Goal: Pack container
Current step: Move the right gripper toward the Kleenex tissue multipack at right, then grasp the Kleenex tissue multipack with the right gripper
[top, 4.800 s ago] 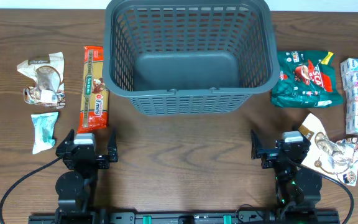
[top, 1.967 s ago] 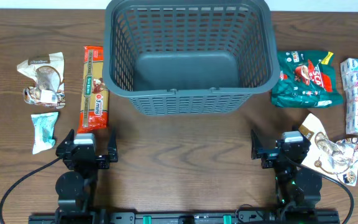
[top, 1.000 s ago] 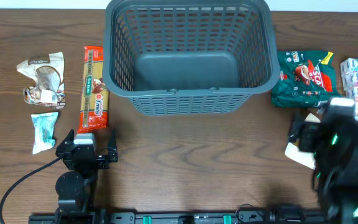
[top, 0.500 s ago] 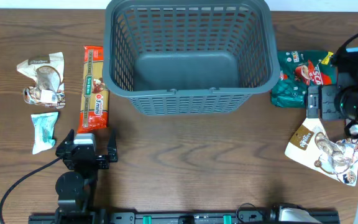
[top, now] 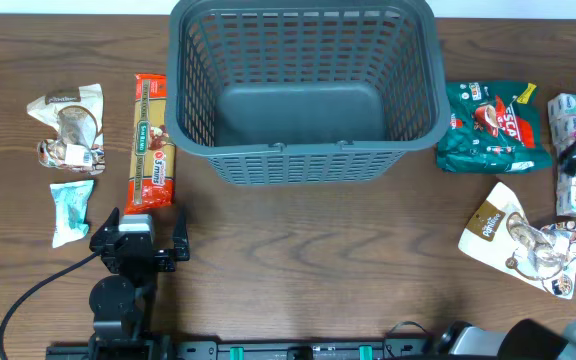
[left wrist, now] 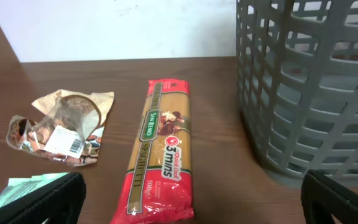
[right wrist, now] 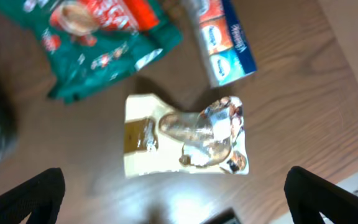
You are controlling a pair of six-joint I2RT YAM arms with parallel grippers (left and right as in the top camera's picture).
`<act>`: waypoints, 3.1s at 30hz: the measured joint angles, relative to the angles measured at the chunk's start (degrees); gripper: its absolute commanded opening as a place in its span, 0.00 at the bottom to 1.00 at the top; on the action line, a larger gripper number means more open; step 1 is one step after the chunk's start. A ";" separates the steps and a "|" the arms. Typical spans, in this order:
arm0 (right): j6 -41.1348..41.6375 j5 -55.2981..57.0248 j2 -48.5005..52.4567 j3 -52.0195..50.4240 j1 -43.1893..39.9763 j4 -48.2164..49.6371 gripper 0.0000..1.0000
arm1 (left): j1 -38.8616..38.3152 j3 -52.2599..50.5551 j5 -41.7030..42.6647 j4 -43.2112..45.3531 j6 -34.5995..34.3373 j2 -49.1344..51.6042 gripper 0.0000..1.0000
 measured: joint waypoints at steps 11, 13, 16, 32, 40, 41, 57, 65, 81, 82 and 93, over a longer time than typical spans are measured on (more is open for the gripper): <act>-0.44 -6.93 2.95 0.07 -6.34 6.99 0.99 | 0.00 0.00 0.00 0.00 0.00 0.00 0.99; -1.01 -7.54 5.22 0.13 -6.51 7.50 0.99 | 0.00 0.00 0.00 0.00 0.00 0.00 0.99; -1.79 -8.07 9.86 0.13 -6.67 7.76 0.99 | 0.00 0.00 0.00 0.00 0.00 0.00 0.99; -6.78 -3.80 24.98 0.11 -6.69 15.82 0.99 | 0.00 0.00 0.00 0.00 0.00 0.00 0.98; -6.64 4.28 25.00 0.11 -7.17 22.99 0.99 | 0.00 0.00 0.00 0.00 0.00 0.00 0.99; -6.67 4.72 25.00 0.11 -7.28 23.76 0.99 | 0.00 0.00 0.00 0.00 0.00 0.00 0.99; -8.52 1.22 36.92 0.20 -8.46 25.40 0.99 | 0.00 0.00 0.00 0.00 0.00 0.00 0.99; -11.08 -1.18 39.34 0.15 -8.39 27.93 0.99 | 0.00 0.00 0.00 0.00 0.00 0.00 0.98; -14.29 -2.89 40.02 -3.61 -8.39 35.47 0.99 | 0.00 0.00 0.00 0.00 0.00 0.00 0.99; -14.40 -3.21 40.02 -4.55 -8.39 36.20 0.99 | 0.00 0.00 0.00 0.00 0.00 0.00 0.99; -15.15 -6.34 40.02 -10.14 -8.39 39.60 0.99 | 0.00 0.00 0.00 0.00 0.00 0.00 0.99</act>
